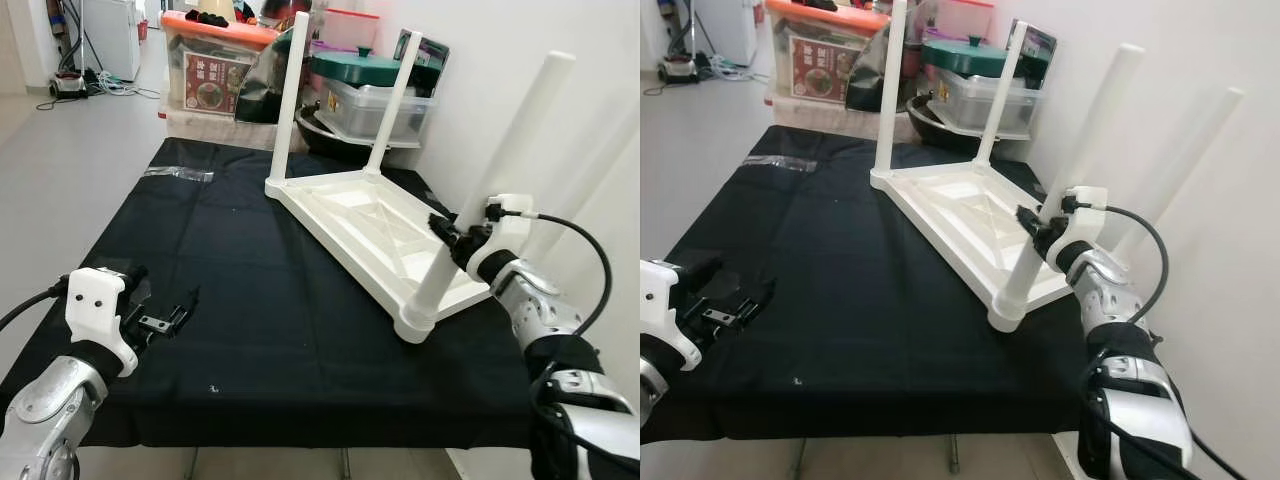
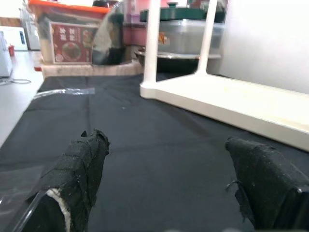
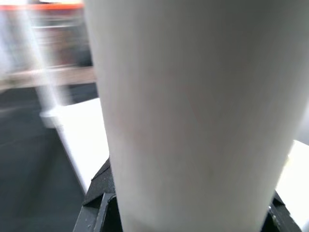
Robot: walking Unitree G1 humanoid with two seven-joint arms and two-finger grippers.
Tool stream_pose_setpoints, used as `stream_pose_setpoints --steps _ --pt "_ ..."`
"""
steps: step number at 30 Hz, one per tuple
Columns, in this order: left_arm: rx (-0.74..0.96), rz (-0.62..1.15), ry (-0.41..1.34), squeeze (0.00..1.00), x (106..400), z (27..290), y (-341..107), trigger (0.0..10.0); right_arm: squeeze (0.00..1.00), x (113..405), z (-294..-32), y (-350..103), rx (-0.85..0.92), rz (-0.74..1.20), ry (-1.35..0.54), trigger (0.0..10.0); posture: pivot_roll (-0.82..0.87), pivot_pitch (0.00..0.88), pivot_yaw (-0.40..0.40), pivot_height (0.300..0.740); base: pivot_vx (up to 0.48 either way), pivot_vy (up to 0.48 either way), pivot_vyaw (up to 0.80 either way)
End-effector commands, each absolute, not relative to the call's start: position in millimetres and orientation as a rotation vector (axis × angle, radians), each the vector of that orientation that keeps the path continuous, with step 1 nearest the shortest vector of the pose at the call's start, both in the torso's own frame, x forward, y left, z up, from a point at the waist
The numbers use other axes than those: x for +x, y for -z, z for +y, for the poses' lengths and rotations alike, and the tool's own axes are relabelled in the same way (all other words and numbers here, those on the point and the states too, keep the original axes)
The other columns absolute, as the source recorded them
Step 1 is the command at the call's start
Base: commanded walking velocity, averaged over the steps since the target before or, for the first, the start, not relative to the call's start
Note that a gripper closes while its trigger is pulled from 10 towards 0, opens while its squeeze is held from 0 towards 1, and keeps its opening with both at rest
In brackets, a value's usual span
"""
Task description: Building children table
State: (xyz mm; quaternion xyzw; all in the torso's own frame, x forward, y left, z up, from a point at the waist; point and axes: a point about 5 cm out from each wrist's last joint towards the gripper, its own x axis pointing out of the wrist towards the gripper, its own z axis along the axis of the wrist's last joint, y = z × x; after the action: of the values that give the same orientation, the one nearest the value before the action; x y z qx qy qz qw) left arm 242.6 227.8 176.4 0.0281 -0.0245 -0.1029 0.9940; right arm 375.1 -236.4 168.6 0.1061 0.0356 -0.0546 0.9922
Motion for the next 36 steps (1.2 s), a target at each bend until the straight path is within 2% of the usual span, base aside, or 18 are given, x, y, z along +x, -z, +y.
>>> stream_pose_setpoints --steps 1,2,4,7,9,10,12,15,16,19,23,24,25,26,27,28,29,36 --pt "0.065 -0.039 0.214 0.0 240.9 225.7 -173.7 10.0 0.0 361.3 -230.9 -129.8 0.255 0.282 0.291 0.0 0.14 0.0 -0.183 0.74 0.0 0.0 0.0" --pt "0.065 -0.039 0.214 0.0 240.9 225.7 -173.7 10.0 0.0 361.3 -230.9 -129.8 0.255 0.282 0.291 0.0 0.14 0.0 -0.183 0.74 0.0 0.0 0.0" --pt "0.072 -0.035 0.207 0.0 240.7 225.7 -173.2 10.0 0.0 350.4 -204.1 -116.7 0.274 0.347 0.386 0.0 0.14 0.0 -0.187 0.74 0.0 0.0 0.0" --pt "0.076 -0.034 0.201 0.0 240.7 226.4 -173.3 10.0 0.0 347.2 -190.2 -115.7 0.291 0.358 0.406 0.0 0.14 0.0 -0.185 0.74 0.0 0.0 0.0" --pt "0.077 -0.033 0.187 0.0 241.8 227.3 -173.5 10.0 0.0 347.1 -159.2 -121.2 0.32 0.371 0.419 0.0 0.13 0.0 -0.182 0.74 0.0 0.0 0.0" --pt "0.077 -0.033 0.187 0.0 241.8 227.3 -173.5 10.0 0.0 347.1 -159.2 -121.2 0.32 0.371 0.419 0.0 0.13 0.0 -0.182 0.74 0.0 0.0 0.0" --pt "0.076 -0.035 0.186 0.0 244.1 225.5 -173.7 10.0 0.0 350.0 -138.1 -126.3 0.334 0.396 0.415 0.0 0.13 0.0 -0.183 0.74 0.0 0.0 0.0" --pt "0.076 -0.036 0.187 0.0 245.8 224.4 -173.8 10.0 0.0 350.2 -131.3 -129.6 0.337 0.407 0.412 0.0 0.13 0.0 -0.181 0.74 0.0 0.0 0.0" --pt "0.077 -0.037 0.187 0.0 246.9 223.8 -174.0 10.0 0.0 351.8 -126.4 -132.8 0.338 0.406 0.369 10.0 0.13 0.0 -0.184 0.74 0.0 0.0 0.0" --pt "0.077 -0.039 0.187 0.0 247.4 223.5 -173.8 10.0 0.0 353.4 -121.3 -138.3 0.333 0.407 0.254 10.0 0.13 0.0 -0.184 0.74 0.0 0.0 0.0" --pt "0.078 -0.037 0.187 0.0 247.3 223.4 -173.0 10.0 0.0 349.9 -129.4 -142.6 0.316 0.372 0.286 10.0 0.13 0.0 -0.18 0.74 0.0 0.0 0.0" --pt "0.078 -0.037 0.188 0.0 247.1 223.1 -173.1 10.0 0.41 349.4 -131.4 -144.8 0.314 0.362 0.284 10.0 0.12 0.0 -0.177 0.74 0.0 0.0 0.0" --pt "0.077 -0.036 0.19 0.0 247.1 222.7 -173.1 10.0 0.49 349.0 -134.1 -148.0 0.319 0.35 0.283 10.0 0.12 0.0 -0.175 0.74 0.0 0.0 0.0" --pt "0.077 -0.036 0.19 0.0 247.1 222.7 -173.1 10.0 0.49 349.0 -134.1 -148.0 0.319 0.35 0.283 10.0 0.12 0.0 -0.175 0.74 0.0 0.0 0.0" --pt "0.077 -0.036 0.192 0.0 247.2 222.4 -173.1 10.0 0.69 348.9 -136.6 -151.4 0.317 0.336 0.287 10.0 0.12 0.0 -0.175 0.74 0.0 0.0 0.0" --pt "0.077 -0.036 0.193 0.0 247.3 222.2 -173.1 10.0 0.96 348.9 -138.2 -153.6 0.316 0.327 0.29 10.0 0.12 0.0 -0.175 0.74 0.0 0.0 0.0" --pt "0.077 -0.037 0.195 0.0 247.4 222.0 -173.2 10.0 0.0 349.1 -139.5 -156.1 0.312 0.322 0.29 10.0 0.12 0.0 -0.171 0.74 0.0 0.0 0.0" --pt "0.078 -0.041 0.205 0.0 248.8 221.6 -174.3 10.0 0.0 352.1 -141.8 -191.1 0.336 0.178 0.189 10.0 0.11 0.0 -0.164 0.74 0.0 0.0 0.0"
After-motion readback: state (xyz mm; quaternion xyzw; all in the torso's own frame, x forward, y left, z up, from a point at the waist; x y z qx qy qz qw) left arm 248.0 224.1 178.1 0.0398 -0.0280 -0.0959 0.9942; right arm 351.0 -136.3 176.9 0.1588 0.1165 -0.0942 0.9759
